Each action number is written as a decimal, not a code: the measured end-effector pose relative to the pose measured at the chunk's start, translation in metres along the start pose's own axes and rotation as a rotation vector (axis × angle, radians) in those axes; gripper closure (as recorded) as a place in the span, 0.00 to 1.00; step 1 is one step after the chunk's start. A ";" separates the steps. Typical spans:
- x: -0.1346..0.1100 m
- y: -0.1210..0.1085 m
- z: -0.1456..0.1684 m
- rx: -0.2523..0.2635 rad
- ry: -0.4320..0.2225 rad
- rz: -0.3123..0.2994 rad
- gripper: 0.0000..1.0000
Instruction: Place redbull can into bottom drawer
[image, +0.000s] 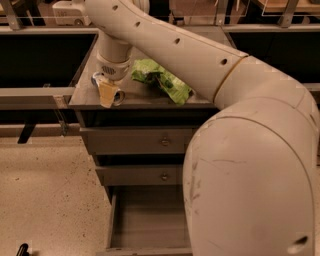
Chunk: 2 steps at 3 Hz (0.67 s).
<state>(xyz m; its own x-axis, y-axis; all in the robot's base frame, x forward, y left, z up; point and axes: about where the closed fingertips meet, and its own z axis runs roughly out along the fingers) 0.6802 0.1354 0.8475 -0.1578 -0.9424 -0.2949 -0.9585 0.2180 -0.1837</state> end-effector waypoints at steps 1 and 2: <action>0.000 0.000 0.001 0.000 0.002 0.001 0.65; -0.001 0.007 -0.008 -0.023 -0.054 -0.046 0.95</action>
Offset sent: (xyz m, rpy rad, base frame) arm -0.0104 -0.0032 0.0127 0.0687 -0.0024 0.0918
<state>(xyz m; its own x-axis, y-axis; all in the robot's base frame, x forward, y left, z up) 0.6715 0.1355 0.8537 -0.1014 -0.9362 -0.3366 -0.9698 0.1685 -0.1764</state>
